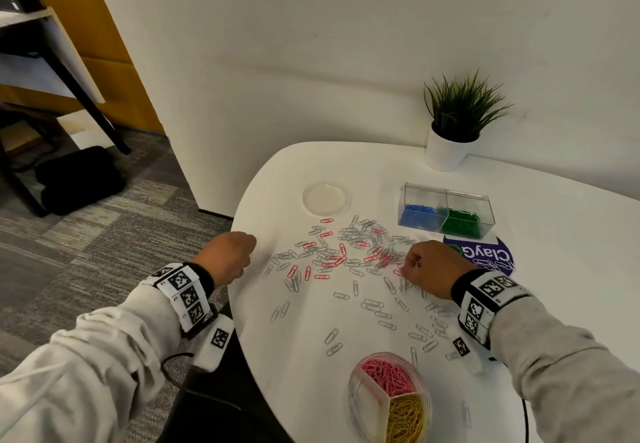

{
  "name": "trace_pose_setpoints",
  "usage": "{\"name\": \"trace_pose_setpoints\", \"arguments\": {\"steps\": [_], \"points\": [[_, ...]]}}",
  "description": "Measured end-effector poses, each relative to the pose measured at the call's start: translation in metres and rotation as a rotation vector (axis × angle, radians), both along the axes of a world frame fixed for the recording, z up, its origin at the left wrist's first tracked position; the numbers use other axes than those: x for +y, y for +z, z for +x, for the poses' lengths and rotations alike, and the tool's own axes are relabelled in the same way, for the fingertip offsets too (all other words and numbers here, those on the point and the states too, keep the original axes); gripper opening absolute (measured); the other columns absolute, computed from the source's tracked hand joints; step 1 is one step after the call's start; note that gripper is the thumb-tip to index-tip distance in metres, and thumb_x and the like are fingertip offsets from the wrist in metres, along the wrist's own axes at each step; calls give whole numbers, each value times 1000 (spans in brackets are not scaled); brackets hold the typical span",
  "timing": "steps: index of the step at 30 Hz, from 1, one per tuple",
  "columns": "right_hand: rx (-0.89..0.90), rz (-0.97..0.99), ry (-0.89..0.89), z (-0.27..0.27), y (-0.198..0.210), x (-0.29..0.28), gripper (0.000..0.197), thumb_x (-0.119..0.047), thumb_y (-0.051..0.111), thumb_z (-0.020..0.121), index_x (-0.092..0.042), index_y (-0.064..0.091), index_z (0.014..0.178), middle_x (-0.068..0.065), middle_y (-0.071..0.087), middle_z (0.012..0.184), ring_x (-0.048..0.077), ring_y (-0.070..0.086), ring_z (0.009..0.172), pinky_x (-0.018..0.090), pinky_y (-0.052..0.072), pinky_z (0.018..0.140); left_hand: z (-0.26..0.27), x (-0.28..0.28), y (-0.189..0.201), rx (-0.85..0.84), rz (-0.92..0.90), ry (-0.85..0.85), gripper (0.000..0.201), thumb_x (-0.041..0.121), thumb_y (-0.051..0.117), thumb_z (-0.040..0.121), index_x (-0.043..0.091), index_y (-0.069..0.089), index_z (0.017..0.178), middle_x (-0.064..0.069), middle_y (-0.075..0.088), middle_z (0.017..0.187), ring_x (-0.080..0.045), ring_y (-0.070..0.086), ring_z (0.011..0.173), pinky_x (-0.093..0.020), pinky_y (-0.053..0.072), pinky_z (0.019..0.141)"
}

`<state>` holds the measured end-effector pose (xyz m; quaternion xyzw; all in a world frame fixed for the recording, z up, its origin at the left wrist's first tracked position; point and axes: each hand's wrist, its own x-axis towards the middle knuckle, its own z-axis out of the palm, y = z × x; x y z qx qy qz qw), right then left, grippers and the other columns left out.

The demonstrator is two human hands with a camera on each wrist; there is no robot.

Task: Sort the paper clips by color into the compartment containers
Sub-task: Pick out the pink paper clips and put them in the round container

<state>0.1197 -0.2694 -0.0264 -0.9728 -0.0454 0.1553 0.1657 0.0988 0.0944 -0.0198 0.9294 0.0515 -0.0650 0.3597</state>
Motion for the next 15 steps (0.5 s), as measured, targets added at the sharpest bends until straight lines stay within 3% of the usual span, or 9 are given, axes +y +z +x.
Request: {"name": "trace_pose_setpoints", "arguments": {"steps": [1,3,5,7,10,12,15], "points": [[-8,39,-19,1,1,-4,14,-34,67,89,-21,65,85,-7,64,87,8,58,78,24,46,67,-2,-3,2,46,-127,66,27,2,49,87,14,40,65,-8,43,58,-17,36,43,-23,25,43],[-21,95,-75,3,5,-14,14,-28,69,88,-18,67,79,-6,66,83,9,60,76,24,46,65,-2,-9,4,200,-412,125,20,7,45,92,9,47,72,-12,52,62,-22,44,50,-24,31,45],[-32,41,-99,6,10,-21,12,-24,65,89,-16,67,79,-3,66,85,11,60,77,26,47,66,-2,-19,7,212,-541,115,11,3,49,94,4,55,85,-15,60,69,-26,55,57,-28,41,47],[-49,-48,-86,7,14,-22,9,-23,61,91,-21,64,83,-4,63,88,10,58,79,24,45,66,-1,-27,10,228,-575,82,16,-4,47,92,3,61,96,-12,61,70,-23,60,59,-29,47,48],[-97,-81,-11,6,14,-7,10,-31,59,92,-26,63,84,-8,62,90,9,58,81,27,50,74,2,-39,9,263,-448,-28,27,-4,42,89,2,68,85,-7,56,65,-15,53,52,-27,43,48],[-91,-135,50,4,10,5,15,-41,60,91,-26,64,88,-9,62,93,11,59,86,30,51,80,2,-47,10,227,-235,-121,26,4,48,89,10,71,81,3,56,64,-8,49,50,-21,39,50],[-52,-199,66,5,-1,14,23,-41,58,92,-21,64,100,-3,62,102,16,59,94,29,49,80,2,-58,7,53,224,-331,11,26,60,90,30,71,90,19,56,83,-2,55,78,-15,37,68]]}}
